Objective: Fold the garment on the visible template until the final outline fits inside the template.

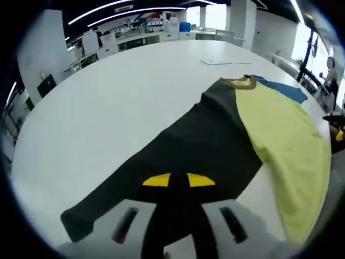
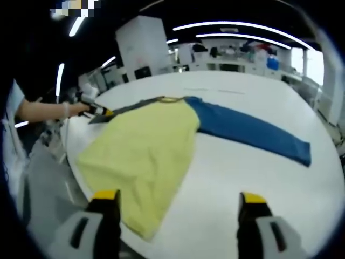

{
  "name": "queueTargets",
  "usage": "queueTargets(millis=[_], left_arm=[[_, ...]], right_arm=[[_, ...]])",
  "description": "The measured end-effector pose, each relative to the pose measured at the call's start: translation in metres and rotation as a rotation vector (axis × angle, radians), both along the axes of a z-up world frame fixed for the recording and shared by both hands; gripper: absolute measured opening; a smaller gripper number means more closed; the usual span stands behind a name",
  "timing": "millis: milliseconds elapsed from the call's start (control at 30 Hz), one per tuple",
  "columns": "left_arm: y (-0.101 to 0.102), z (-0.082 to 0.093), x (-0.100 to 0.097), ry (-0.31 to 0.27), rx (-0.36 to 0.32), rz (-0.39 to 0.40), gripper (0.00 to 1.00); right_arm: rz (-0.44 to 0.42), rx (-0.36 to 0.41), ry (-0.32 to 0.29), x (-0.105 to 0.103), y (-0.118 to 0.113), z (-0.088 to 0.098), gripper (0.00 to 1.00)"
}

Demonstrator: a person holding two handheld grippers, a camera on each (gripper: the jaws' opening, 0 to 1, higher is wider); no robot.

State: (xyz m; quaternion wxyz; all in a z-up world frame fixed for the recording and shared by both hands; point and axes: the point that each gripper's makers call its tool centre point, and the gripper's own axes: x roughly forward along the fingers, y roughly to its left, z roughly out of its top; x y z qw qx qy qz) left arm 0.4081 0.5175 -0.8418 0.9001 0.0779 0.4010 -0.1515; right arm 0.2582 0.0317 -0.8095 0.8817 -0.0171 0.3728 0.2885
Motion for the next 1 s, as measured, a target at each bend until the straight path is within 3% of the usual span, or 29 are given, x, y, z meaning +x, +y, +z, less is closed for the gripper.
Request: queueTargets(millis=[300, 867, 1000], left_arm=[[0.011, -0.003, 0.009, -0.008, 0.011, -0.03, 0.0], [0.03, -0.002, 0.023, -0.005, 0.059, -0.013, 0.0], [0.02, 0.001, 0.016, -0.01, 0.055, -0.018, 0.0]], right_arm=[[0.0, 0.01, 0.01, 0.002, 0.004, -0.004, 0.9], [-0.003, 0.006, 0.007, 0.008, 0.004, -0.004, 0.89], [-0.003, 0.005, 0.014, 0.007, 0.004, -0.005, 0.89]])
